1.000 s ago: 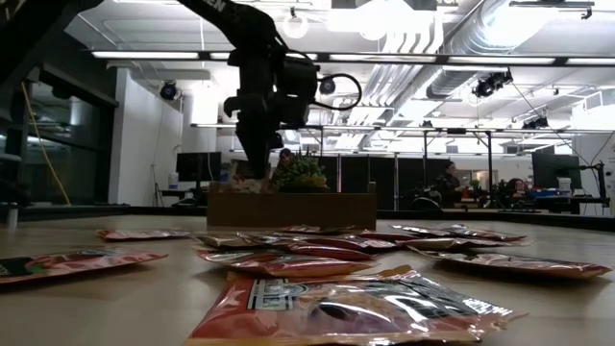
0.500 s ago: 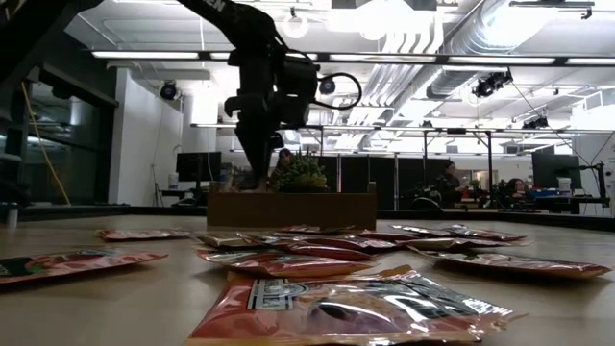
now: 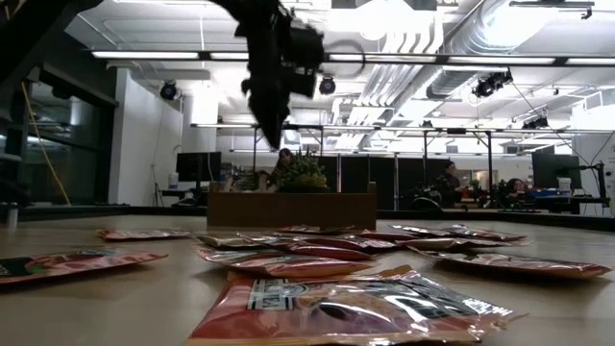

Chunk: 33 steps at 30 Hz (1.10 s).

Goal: Pick & Place Tea
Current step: Put the left brown tea bag into the left section of the wooden organizer

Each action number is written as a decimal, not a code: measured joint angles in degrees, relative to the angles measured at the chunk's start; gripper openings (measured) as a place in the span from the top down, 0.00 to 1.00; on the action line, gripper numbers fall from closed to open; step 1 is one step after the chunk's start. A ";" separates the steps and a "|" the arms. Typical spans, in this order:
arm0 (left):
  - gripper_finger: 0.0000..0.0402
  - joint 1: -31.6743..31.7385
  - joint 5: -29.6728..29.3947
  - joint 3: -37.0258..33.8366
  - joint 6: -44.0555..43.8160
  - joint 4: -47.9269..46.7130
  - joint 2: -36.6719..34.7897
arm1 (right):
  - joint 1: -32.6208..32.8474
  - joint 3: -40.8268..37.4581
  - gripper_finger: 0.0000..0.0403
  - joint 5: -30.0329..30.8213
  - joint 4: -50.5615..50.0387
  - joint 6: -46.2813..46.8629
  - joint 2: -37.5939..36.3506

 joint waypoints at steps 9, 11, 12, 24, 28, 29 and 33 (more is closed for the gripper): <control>0.64 0.00 0.83 21.81 -4.82 -9.51 -0.02 | 0.00 0.00 0.58 -0.37 -1.58 1.27 0.02; 0.64 -0.02 0.86 27.48 -6.07 -12.79 -0.05 | 0.00 0.00 0.58 -0.42 -2.32 1.51 0.02; 0.64 -0.02 0.97 29.73 -6.55 -14.23 -0.14 | 0.00 0.00 0.58 -0.44 -2.63 1.51 0.02; 0.64 -0.57 2.95 20.94 -18.35 -14.69 -19.08 | 0.00 0.00 0.58 -3.65 -7.88 1.69 -0.09; 0.64 -3.27 1.80 16.83 -23.66 -13.29 -24.10 | -0.01 0.00 0.58 -5.49 -11.18 3.52 -0.09; 0.64 -4.35 0.94 15.15 -24.97 -12.44 -25.06 | -0.07 0.00 0.58 -6.18 -12.06 4.26 -0.09; 0.64 -9.25 -1.75 6.39 -30.82 -9.16 -28.86 | -0.06 0.02 0.58 -10.06 -14.77 6.53 0.73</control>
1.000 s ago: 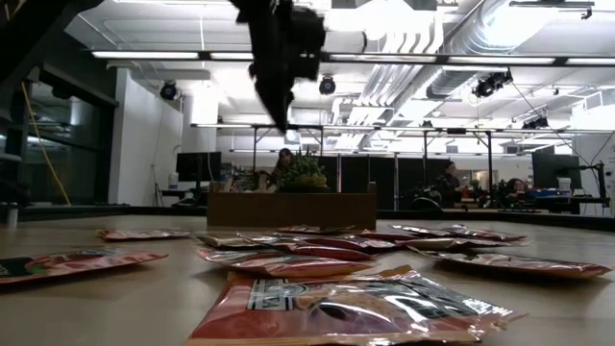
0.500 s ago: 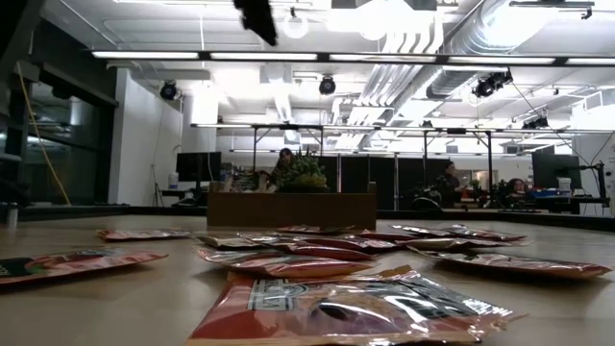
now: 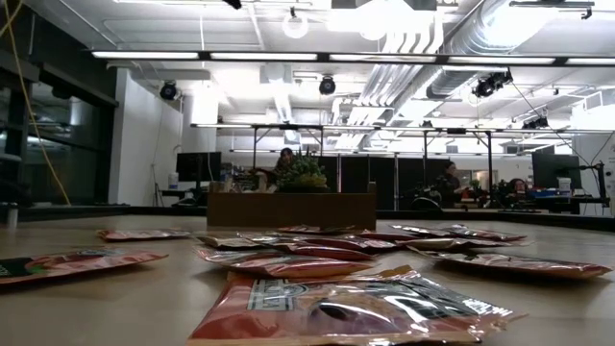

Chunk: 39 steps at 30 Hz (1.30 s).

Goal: Pick & Place Tea
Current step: Put the left brown tea bag into the left section of the wooden organizer

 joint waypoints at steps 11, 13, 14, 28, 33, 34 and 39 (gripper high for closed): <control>0.64 -15.63 -0.85 -32.71 -20.61 24.17 -9.39 | -0.01 0.00 0.58 0.31 -8.94 6.87 4.52; 0.64 -18.46 -0.94 -37.34 -25.70 30.35 -9.70 | -0.01 -0.02 0.58 0.97 -11.28 8.98 5.08; 0.64 -19.61 -0.92 -39.44 -28.08 31.23 -9.76 | -0.01 -0.02 0.58 1.18 -12.02 9.97 5.32; 0.65 -30.29 -4.13 -56.70 -44.02 53.60 -9.58 | -0.01 -4.04 0.58 0.97 -11.31 16.06 7.57; 0.71 -30.68 -3.36 -60.26 -48.77 58.66 -6.84 | -0.10 -14.93 0.58 -3.47 3.73 21.54 7.61; 0.73 -30.66 -2.93 -60.36 -49.61 59.96 -6.05 | -0.10 -17.45 0.58 -4.52 7.81 22.84 7.61; 0.83 -30.63 0.41 -60.31 -50.69 64.30 -1.48 | -0.16 -28.71 0.58 -7.76 25.27 28.04 7.61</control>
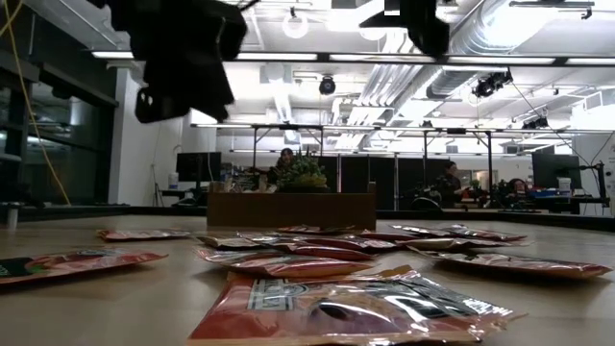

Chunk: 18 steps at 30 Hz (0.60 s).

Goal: Pick & Place Tea
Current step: Put the left brown tea bag into the left section of the wooden organizer

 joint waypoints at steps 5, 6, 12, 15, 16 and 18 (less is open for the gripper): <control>0.96 0.02 2.51 0.01 -2.40 1.95 4.78 | -1.59 -5.70 0.58 -3.79 5.13 3.36 0.00; 0.98 0.02 3.04 0.01 -2.58 1.62 5.59 | -2.03 -6.26 0.58 -4.56 5.13 3.50 0.00; 0.98 0.04 5.20 -0.06 -2.68 4.52 9.60 | -4.06 -7.20 0.58 -5.76 5.63 3.10 0.00; 1.00 0.04 5.43 0.08 -2.65 7.18 10.77 | -4.63 -7.22 0.58 -5.75 5.50 2.57 0.00; 1.00 0.04 5.39 0.07 -2.69 7.40 11.46 | -4.78 -7.21 0.58 -5.75 5.51 2.46 0.00; 1.00 0.04 5.10 -0.06 -2.73 6.92 12.65 | -4.81 -7.21 0.58 -5.72 5.51 2.46 0.00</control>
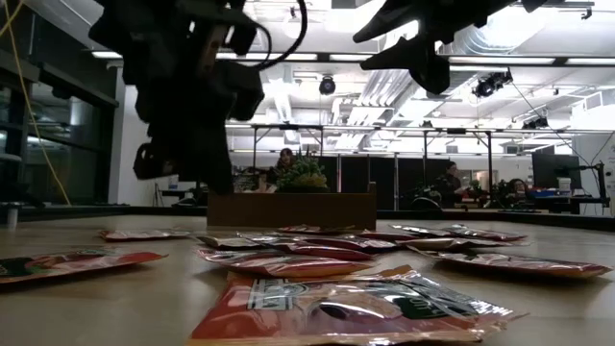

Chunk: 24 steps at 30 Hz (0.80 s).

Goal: Pick & Place Tea
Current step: Put the left brown tea bag into the left section of the wooden organizer

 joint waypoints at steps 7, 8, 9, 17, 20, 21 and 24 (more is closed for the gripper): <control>1.00 0.04 -0.40 0.02 -0.01 0.98 3.55 | 0.00 0.01 0.58 -1.05 0.54 0.43 1.44; 1.00 0.04 -0.51 0.02 -0.27 0.70 4.22 | 0.00 0.01 0.58 -1.81 1.29 0.55 2.23; 1.00 0.03 -0.82 0.02 -0.79 0.32 4.78 | 0.00 0.01 0.58 -2.36 2.14 0.89 3.12; 1.00 0.02 -1.52 0.37 -2.68 1.24 7.81 | 0.00 0.01 0.58 -7.80 8.33 7.04 12.51; 1.00 0.02 -1.86 0.33 -2.75 1.00 7.90 | -0.05 -0.01 0.58 -10.25 8.09 10.46 15.79; 1.00 0.02 -2.02 0.33 -2.73 0.96 7.91 | -0.23 -0.02 0.58 -11.13 8.21 11.49 16.81; 1.00 -0.06 -2.98 0.29 -2.71 0.86 7.97 | -0.70 0.00 0.58 -14.42 9.32 13.72 19.65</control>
